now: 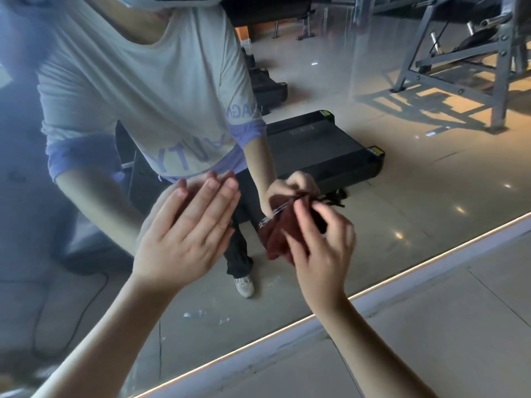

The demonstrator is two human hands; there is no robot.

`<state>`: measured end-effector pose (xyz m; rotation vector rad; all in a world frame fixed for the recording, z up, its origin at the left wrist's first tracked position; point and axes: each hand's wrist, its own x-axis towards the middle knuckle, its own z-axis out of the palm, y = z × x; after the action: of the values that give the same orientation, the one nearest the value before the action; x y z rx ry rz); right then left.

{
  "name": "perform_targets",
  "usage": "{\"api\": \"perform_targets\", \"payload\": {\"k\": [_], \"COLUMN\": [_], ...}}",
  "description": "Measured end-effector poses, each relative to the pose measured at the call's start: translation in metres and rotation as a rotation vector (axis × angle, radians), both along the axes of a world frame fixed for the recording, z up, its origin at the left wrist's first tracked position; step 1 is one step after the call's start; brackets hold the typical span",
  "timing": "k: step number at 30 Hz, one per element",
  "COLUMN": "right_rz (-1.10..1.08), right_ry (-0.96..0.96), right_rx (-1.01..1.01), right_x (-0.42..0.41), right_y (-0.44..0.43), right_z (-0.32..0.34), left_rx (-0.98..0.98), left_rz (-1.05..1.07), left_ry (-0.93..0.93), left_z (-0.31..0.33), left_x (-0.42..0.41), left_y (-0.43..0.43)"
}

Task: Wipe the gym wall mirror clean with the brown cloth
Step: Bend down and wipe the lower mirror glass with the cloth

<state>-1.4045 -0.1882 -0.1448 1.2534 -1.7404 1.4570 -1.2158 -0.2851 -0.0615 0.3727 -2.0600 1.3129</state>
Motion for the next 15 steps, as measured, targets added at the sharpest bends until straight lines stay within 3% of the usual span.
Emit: {"api": "perform_targets", "payload": {"k": [3, 5, 9, 13, 15], "right_rz": [-0.071, 0.007, 0.146, -0.011, -0.019], "right_ry": [-0.327, -0.335, -0.155, -0.473, -0.502], "right_rx": [-0.055, -0.002, 0.047, -0.071, -0.064], "right_x": [0.028, 0.057, 0.044, 0.031, 0.055], "right_y": [-0.006, -0.009, -0.001, -0.007, -0.012], "right_z": [0.000, 0.000, 0.008, 0.020, 0.023], "left_rx": [0.003, -0.001, -0.007, -0.005, 0.016], "left_rz": [-0.021, -0.042, -0.066, -0.076, -0.067], "left_ry": [0.006, 0.006, 0.015, 0.028, 0.029], "left_z": [-0.001, 0.001, 0.002, 0.003, 0.005], "left_x": [-0.001, -0.002, -0.003, -0.004, -0.005], "left_y": [0.001, 0.000, 0.000, 0.001, 0.003]}}
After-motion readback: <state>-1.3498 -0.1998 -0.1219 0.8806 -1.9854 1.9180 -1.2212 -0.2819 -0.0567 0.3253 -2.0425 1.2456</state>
